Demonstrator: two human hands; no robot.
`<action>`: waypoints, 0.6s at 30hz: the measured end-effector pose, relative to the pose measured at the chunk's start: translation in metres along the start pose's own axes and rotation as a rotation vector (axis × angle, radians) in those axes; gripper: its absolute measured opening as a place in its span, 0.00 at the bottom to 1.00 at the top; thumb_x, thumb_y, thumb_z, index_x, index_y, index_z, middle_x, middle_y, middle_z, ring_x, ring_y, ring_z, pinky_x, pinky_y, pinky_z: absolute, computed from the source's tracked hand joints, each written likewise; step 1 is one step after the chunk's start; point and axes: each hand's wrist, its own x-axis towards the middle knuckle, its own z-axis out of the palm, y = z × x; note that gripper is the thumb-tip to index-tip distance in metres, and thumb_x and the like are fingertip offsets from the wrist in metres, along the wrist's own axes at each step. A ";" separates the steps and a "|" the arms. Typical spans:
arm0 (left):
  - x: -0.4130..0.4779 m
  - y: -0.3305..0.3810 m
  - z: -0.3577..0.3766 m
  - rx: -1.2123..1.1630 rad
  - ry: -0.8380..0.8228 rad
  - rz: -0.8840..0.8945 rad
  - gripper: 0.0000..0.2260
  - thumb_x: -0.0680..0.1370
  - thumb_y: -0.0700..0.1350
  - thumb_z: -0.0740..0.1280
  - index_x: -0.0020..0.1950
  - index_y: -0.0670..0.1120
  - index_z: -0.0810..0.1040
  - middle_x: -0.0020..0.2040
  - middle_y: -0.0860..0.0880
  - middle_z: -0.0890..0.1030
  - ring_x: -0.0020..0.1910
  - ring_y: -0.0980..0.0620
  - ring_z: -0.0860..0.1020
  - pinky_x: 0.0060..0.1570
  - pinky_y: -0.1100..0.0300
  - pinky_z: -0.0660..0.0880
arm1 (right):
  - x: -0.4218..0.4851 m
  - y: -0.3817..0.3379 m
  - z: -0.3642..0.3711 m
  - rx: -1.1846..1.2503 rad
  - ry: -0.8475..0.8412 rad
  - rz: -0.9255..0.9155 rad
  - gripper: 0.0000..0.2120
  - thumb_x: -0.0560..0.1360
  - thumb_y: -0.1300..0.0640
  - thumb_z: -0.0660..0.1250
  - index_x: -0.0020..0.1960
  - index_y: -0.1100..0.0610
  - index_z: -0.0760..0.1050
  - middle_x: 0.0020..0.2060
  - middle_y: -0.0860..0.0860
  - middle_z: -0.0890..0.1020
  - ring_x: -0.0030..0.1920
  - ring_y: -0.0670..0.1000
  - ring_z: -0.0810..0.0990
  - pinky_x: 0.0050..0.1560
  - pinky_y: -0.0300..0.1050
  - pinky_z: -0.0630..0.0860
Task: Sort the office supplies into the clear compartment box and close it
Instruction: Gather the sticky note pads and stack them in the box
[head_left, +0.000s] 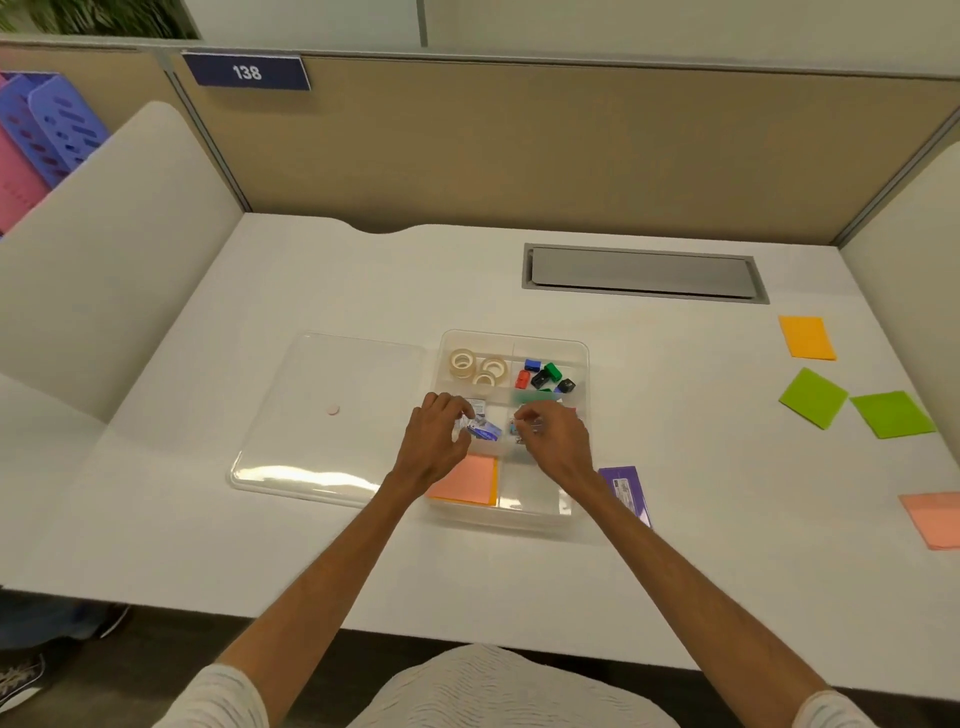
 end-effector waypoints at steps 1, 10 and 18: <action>0.003 0.006 0.003 -0.008 -0.003 0.017 0.08 0.75 0.42 0.67 0.54 0.46 0.78 0.52 0.50 0.79 0.54 0.49 0.73 0.50 0.55 0.70 | 0.000 0.004 -0.005 0.009 0.024 0.015 0.08 0.76 0.52 0.69 0.52 0.53 0.81 0.51 0.48 0.84 0.50 0.48 0.82 0.49 0.40 0.77; 0.024 0.077 0.043 -0.050 -0.056 0.111 0.10 0.77 0.42 0.66 0.58 0.46 0.78 0.57 0.48 0.78 0.58 0.47 0.73 0.56 0.52 0.72 | -0.007 0.051 -0.066 0.069 0.183 0.030 0.05 0.76 0.56 0.68 0.49 0.56 0.81 0.46 0.49 0.84 0.47 0.49 0.79 0.54 0.52 0.76; 0.042 0.138 0.079 -0.110 -0.098 0.132 0.15 0.78 0.44 0.66 0.65 0.50 0.76 0.63 0.49 0.77 0.64 0.50 0.73 0.66 0.53 0.69 | -0.016 0.111 -0.118 0.092 0.320 0.170 0.08 0.77 0.57 0.67 0.54 0.53 0.81 0.54 0.48 0.83 0.56 0.52 0.79 0.61 0.47 0.68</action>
